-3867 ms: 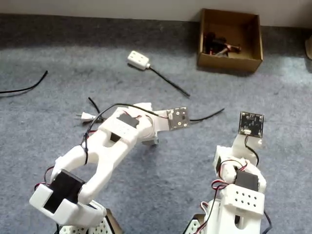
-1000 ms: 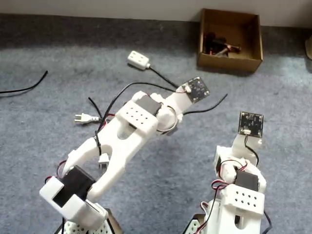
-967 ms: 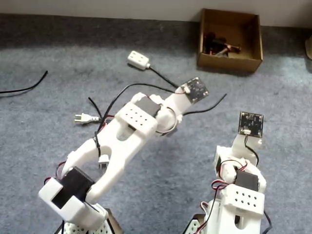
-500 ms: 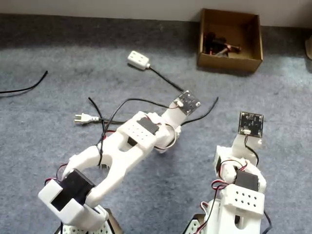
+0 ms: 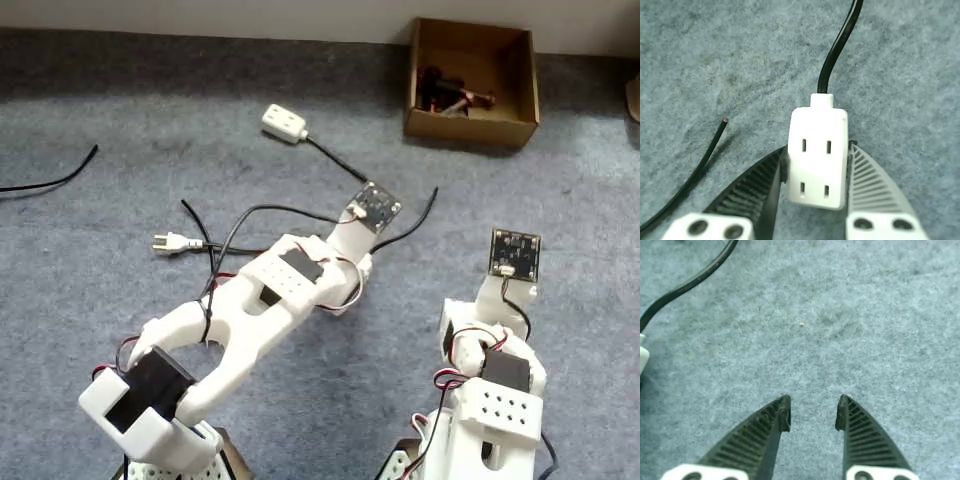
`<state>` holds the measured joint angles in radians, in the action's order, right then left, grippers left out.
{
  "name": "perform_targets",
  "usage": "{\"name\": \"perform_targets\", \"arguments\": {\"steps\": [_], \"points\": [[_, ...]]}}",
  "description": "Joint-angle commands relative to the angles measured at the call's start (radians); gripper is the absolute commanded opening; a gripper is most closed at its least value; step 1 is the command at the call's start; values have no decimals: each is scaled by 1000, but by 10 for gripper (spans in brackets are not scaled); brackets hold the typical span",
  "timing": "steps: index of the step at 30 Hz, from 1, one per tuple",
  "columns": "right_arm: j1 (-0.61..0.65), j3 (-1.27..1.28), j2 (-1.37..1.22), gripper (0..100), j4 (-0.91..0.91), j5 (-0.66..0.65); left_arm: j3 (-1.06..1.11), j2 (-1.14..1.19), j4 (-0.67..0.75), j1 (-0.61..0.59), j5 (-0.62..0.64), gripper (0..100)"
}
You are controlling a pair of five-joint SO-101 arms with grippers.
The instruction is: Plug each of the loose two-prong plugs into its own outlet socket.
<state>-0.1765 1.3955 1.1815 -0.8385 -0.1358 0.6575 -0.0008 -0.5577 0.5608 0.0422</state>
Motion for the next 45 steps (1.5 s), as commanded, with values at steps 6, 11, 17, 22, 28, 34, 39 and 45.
{"name": "perform_targets", "arguments": {"steps": [6,11,17,22,28,34,39,45], "points": [[10,-16,21,154,22,-6,-39,38,11,10,8,7],[10,-16,21,154,22,-6,-30,39,9,51,-58,54],[8,-16,21,154,22,-6,-28,39,9,99,-121,130],[10,-16,21,154,22,-11,-35,38,9,119,-169,169],[10,-18,21,154,22,-11,-36,38,8,119,-183,204],[10,-18,21,154,22,-11,-38,36,11,111,-178,200],[10,-18,21,154,22,-11,-31,-50,9,94,-178,200],[10,-18,21,154,22,-12,-18,-176,-20,19,-81,200]]}}
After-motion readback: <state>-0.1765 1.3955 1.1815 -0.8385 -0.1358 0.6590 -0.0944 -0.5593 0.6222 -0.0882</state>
